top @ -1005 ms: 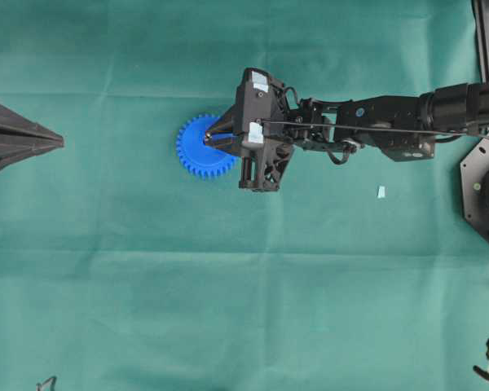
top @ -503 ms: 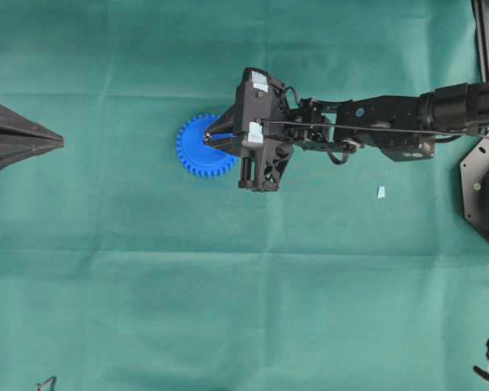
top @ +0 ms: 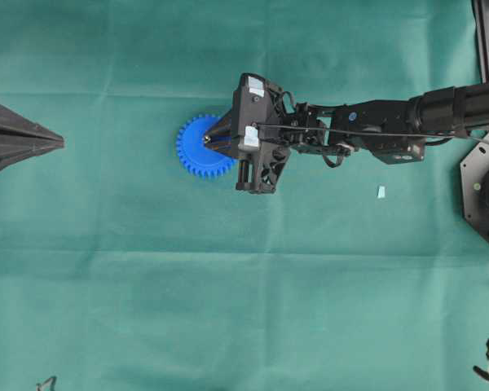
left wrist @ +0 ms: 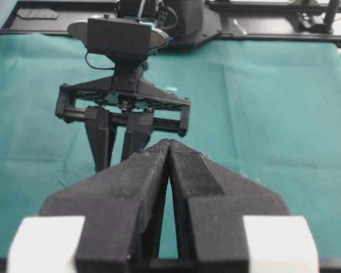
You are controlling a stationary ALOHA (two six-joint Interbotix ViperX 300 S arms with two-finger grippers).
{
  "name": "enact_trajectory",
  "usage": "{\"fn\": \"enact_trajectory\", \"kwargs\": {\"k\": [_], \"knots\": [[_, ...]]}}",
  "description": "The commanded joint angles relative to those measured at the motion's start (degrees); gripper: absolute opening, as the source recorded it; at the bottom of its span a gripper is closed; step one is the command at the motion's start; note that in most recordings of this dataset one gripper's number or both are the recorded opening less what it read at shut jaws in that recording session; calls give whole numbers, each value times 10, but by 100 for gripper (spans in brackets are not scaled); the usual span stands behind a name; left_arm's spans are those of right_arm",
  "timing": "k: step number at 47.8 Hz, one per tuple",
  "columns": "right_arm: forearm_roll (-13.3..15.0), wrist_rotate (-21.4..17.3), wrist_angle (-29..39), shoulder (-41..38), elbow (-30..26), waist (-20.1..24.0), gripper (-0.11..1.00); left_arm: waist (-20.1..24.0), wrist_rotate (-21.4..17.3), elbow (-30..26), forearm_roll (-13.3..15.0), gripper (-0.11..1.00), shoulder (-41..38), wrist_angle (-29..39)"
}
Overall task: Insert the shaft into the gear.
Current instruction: 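Lower the shaft with the right gripper into the gear's center hole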
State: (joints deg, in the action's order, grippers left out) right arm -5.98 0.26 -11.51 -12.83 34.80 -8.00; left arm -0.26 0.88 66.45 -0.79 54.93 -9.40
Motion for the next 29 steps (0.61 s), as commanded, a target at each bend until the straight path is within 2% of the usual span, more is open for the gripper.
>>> {"fn": "enact_trajectory", "kwargs": {"k": [1,26,29], "knots": [[-2,1,-4,5,-8,-1,16,1,0,-11,-2,0,-4,-2],[-2,1,-4,5,-8,-2,17,1,0,-11,-2,0,-4,-1],[-3,0,-5,6,-8,-2,27,1,0,-11,-2,0,-4,0]]}}
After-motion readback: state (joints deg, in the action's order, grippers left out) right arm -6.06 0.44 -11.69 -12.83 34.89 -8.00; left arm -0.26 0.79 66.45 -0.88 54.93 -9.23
